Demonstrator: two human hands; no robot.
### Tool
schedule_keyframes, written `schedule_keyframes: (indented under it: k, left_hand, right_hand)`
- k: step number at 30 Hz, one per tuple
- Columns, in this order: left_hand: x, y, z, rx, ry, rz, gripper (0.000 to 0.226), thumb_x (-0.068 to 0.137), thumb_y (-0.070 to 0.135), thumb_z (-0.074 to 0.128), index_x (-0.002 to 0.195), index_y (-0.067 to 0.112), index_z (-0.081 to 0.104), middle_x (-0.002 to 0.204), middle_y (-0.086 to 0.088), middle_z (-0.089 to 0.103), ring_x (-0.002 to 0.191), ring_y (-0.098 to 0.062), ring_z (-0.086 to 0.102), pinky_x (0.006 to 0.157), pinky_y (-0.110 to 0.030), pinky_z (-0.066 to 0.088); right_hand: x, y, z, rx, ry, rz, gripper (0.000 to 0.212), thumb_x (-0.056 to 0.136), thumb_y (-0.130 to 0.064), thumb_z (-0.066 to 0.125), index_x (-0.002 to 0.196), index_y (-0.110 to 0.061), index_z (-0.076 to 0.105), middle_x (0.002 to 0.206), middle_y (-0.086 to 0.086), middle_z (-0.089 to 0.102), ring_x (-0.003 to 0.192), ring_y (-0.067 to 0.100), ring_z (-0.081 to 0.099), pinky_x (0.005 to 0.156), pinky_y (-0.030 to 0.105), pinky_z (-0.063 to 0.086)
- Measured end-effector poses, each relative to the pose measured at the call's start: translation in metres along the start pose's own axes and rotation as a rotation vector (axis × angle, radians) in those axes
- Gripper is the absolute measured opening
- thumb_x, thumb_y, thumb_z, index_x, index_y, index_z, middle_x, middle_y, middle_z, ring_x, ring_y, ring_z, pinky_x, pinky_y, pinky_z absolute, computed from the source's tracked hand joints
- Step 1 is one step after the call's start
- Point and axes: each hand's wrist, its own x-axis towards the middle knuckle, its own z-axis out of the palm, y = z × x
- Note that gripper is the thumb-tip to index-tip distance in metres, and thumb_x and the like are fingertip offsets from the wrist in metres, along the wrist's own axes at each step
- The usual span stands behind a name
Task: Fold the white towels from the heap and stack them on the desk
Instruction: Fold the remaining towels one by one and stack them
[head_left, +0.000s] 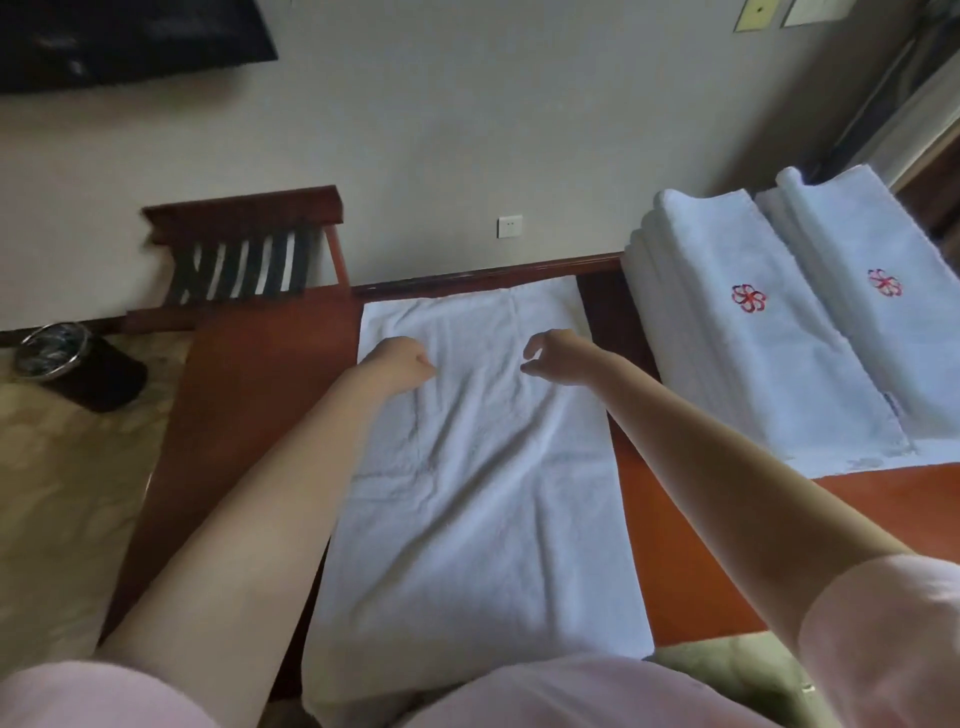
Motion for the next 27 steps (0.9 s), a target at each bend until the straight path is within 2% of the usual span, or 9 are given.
schedule_keyframes:
  k: [3, 10, 16, 18, 22, 24, 27]
  left_hand:
    - [0.021, 0.005, -0.008, 0.017, -0.006, -0.025, 0.026, 0.09, 0.013, 0.048, 0.064, 0.011, 0.045, 0.07, -0.004, 0.044, 0.074, -0.021, 0.043, 0.062, -0.028, 0.033]
    - [0.072, -0.003, -0.019, 0.023, -0.03, -0.047, 0.015, 0.091, 0.016, 0.05, 0.083, 0.009, 0.06, 0.086, -0.008, 0.052, 0.078, -0.02, 0.049, 0.069, -0.031, 0.038]
    - [0.127, -0.027, -0.029, 0.066, 0.01, -0.072, 0.014, 0.091, 0.018, 0.052, 0.091, 0.01, 0.064, 0.122, -0.011, 0.045, 0.078, -0.018, 0.044, 0.074, -0.03, 0.039]
    - [0.149, -0.035, -0.03, 0.096, 0.017, -0.099, 0.019, 0.092, 0.02, 0.052, 0.097, 0.006, 0.065, 0.129, -0.013, 0.042, 0.087, -0.023, 0.048, 0.079, -0.029, 0.041]
    - [0.184, -0.049, -0.027, 0.09, 0.094, -0.165, 0.036, 0.093, 0.021, 0.052, 0.127, 0.007, 0.052, 0.138, -0.011, 0.033, 0.114, -0.033, 0.051, 0.092, -0.035, 0.044]
    - [0.201, -0.056, -0.024, 0.077, 0.116, -0.188, 0.038, 0.093, 0.019, 0.051, 0.129, 0.008, 0.049, 0.141, -0.009, 0.031, 0.117, -0.033, 0.05, 0.094, -0.036, 0.042]
    - [0.227, -0.064, -0.021, 0.085, 0.087, -0.203, 0.039, 0.093, 0.021, 0.054, 0.129, 0.008, 0.05, 0.14, -0.01, 0.032, 0.118, -0.034, 0.049, 0.095, -0.037, 0.043]
  right_hand:
    - [0.023, 0.009, -0.014, 0.017, -0.018, -0.007, 0.037, 0.096, -0.028, 0.054, 0.128, -0.011, 0.057, 0.131, 0.009, 0.055, 0.117, 0.026, 0.053, 0.092, 0.032, 0.043]
    - [0.075, 0.017, -0.024, -0.012, -0.047, 0.0, 0.037, 0.097, -0.028, 0.052, 0.129, -0.01, 0.056, 0.13, 0.009, 0.056, 0.115, 0.025, 0.053, 0.091, 0.033, 0.044]
    - [0.13, 0.027, -0.019, -0.026, -0.063, 0.052, 0.038, 0.097, -0.029, 0.053, 0.131, -0.012, 0.053, 0.132, 0.009, 0.055, 0.116, 0.025, 0.054, 0.095, 0.035, 0.046]
    - [0.15, 0.033, -0.016, -0.029, -0.059, 0.077, 0.038, 0.097, -0.028, 0.052, 0.131, -0.013, 0.053, 0.134, 0.009, 0.054, 0.117, 0.026, 0.053, 0.095, 0.035, 0.046]
    - [0.188, 0.046, -0.02, -0.084, -0.035, 0.152, 0.028, 0.097, -0.017, 0.045, 0.121, -0.011, 0.059, 0.125, 0.009, 0.058, 0.106, 0.025, 0.058, 0.079, 0.032, 0.048]
    - [0.206, 0.051, -0.022, -0.112, -0.001, 0.177, 0.029, 0.094, -0.012, 0.045, 0.12, -0.01, 0.059, 0.125, 0.009, 0.057, 0.099, 0.024, 0.059, 0.068, 0.032, 0.051]
    - [0.234, 0.058, -0.019, -0.095, 0.044, 0.183, 0.041, 0.093, -0.011, 0.05, 0.133, -0.015, 0.05, 0.138, 0.008, 0.043, 0.093, 0.022, 0.057, 0.048, 0.024, 0.036]
